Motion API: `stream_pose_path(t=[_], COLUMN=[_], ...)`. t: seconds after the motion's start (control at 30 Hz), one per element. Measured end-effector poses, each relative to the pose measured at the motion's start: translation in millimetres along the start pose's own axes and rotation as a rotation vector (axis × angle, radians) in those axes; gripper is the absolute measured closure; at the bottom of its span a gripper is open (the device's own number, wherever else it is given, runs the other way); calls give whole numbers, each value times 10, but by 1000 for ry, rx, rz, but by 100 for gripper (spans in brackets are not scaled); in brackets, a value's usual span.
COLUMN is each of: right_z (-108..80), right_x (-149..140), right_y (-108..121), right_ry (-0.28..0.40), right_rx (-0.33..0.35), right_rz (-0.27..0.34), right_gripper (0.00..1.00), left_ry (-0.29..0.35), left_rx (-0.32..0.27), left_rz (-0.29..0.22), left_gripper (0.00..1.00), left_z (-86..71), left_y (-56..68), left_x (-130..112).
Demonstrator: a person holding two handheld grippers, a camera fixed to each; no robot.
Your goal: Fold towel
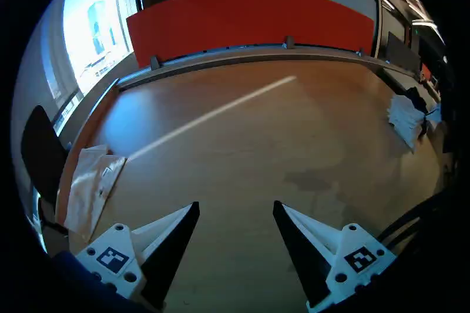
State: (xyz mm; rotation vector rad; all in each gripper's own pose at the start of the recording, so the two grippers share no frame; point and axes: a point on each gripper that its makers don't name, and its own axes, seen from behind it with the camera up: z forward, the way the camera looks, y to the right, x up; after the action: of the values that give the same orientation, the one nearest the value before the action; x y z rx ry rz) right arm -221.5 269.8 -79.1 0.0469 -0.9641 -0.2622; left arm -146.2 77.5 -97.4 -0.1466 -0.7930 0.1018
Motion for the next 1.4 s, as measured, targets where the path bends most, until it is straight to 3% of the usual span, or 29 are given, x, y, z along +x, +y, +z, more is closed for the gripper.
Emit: stream_pose_path(t=[0.3,1.17,1.27,1.4], right_z=[115,151,138,112], right_x=[-217,-285,-287,-313], right_y=[16,35,39,50], right_ry=[-57,-58,-54,-52], right_rx=[-20,-56,-59,-69], right_rz=[31,83,89,94], right_gripper=[95,92,88,73], left_ry=[-3,-5,-4,-2], left_rx=[4,4,4,3], left_rz=[1,13,13,12], left_gripper=[7,7,7,7], left_z=[-7,-10,-7,-6], left_y=[-36,-45,-45,-44], left_x=[-3,-6,-3,4])
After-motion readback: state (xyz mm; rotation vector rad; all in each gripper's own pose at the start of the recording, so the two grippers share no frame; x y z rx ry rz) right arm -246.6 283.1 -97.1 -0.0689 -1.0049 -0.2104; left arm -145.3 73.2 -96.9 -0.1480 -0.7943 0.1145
